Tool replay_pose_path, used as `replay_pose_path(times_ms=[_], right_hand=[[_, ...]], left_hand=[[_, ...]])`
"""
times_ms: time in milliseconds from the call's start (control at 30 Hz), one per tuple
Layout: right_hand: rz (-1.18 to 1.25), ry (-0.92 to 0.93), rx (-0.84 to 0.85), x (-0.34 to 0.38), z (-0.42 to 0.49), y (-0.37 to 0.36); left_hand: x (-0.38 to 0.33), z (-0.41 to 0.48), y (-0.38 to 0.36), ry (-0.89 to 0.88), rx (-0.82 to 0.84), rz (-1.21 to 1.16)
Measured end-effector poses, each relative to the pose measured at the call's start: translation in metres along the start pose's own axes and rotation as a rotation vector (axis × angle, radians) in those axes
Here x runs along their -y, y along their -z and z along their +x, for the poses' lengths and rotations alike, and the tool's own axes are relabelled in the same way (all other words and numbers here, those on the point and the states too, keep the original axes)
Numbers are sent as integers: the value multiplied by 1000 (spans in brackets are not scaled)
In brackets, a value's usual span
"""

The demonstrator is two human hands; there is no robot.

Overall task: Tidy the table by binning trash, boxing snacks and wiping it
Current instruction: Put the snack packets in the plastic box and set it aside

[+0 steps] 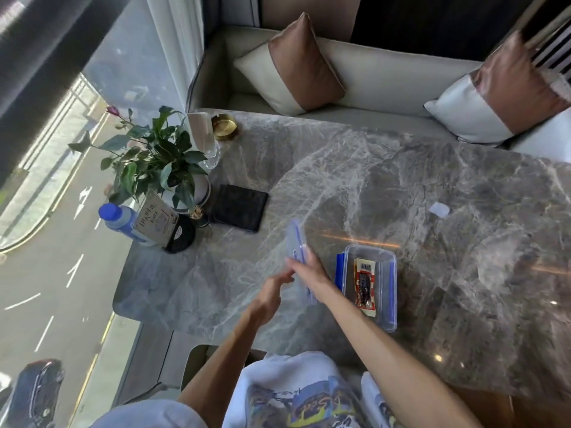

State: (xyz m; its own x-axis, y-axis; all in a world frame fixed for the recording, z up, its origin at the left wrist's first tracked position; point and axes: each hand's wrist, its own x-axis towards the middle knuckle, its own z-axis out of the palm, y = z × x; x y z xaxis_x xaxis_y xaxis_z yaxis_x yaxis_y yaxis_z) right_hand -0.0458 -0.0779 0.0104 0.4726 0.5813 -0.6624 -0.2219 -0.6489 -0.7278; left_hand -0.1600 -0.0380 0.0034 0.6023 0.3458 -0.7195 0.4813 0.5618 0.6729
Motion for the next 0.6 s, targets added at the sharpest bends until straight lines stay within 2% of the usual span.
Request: replay_pose_path(times_ms=[100,167,233,300,367,467,600], right_hand=[[173,38,-173,-2,-1,29],[363,42,-166,-10,-9,57],[512,46,-150,-20,-19,86],[564,47,-136,-31,-28,113],[550,42,-133,-44,-34,137],[396,36,-178,-64,-41,166],[247,25,-246,-88,-47,192]], left_hand=[[-9,3,-7,-153,1,201],[-10,6,-14,-254,-124,324],[-11,7,-27,-256,-171,221],[-13,8,-48,-174,-83,64],[-13,8,-71,-126,-83,47],[-10,10,-102,-85,-168,45],[-4,15,-128,-37,-173,157]])
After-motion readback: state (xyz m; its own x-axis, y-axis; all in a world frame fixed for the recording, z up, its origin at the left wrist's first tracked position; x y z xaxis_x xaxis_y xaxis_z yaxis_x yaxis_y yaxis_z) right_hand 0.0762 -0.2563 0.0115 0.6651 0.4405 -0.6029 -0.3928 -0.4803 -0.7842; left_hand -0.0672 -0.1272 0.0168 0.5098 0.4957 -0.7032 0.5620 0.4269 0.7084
